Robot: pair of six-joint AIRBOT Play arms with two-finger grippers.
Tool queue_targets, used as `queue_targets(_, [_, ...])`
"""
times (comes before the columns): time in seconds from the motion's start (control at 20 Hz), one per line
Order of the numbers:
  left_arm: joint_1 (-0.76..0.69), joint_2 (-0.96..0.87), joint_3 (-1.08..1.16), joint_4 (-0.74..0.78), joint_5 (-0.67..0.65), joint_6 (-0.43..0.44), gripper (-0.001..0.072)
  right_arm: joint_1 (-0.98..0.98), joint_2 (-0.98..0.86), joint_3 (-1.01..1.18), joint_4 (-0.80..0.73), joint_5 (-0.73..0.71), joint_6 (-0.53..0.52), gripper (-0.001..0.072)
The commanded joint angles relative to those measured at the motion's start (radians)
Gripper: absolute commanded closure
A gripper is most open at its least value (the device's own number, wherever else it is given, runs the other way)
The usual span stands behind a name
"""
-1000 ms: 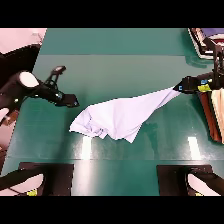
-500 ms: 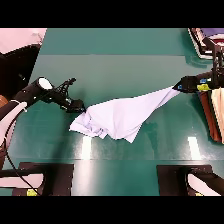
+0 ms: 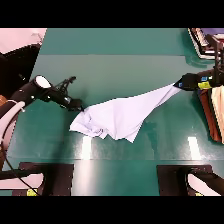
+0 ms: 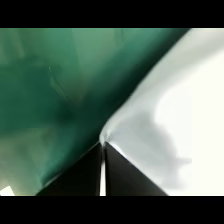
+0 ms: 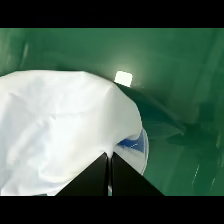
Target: Fold the shirts.
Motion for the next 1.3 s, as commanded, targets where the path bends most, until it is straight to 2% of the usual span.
queue_targets(0.0, [0.028,0.151,0.1,0.009,0.032,-0.011,0.0683,-0.001,0.0,0.114,-0.029,0.005,-0.001,0.07])
queue_targets(0.4, [0.075,0.587,0.542,0.046,0.013,-0.01,0.0682,-0.001,0.038,0.596,-0.032,0.097,-0.002,0.07])
queue_targets(0.6, [0.075,0.694,0.659,0.047,0.011,-0.04,0.0682,-0.001,0.092,0.734,-0.129,0.139,-0.001,0.0701])
queue_targets(0.85, [0.075,0.71,0.762,0.047,-0.025,-0.088,0.0682,-0.001,0.128,0.767,-0.212,0.182,0.009,0.0701])
queue_targets(1.0, [0.075,0.674,0.737,0.13,-0.064,-0.089,0.0682,-0.001,0.072,0.766,-0.211,0.229,0.045,0.0702])
queue_targets(1.15, [0.075,0.571,0.599,0.218,-0.154,-0.088,0.0682,0.0,-0.065,0.74,-0.195,0.327,0.071,0.0701])
queue_targets(1.25, [0.075,0.475,0.433,0.212,-0.145,-0.088,0.0681,0.0,-0.154,0.643,-0.176,0.338,0.071,0.0701])
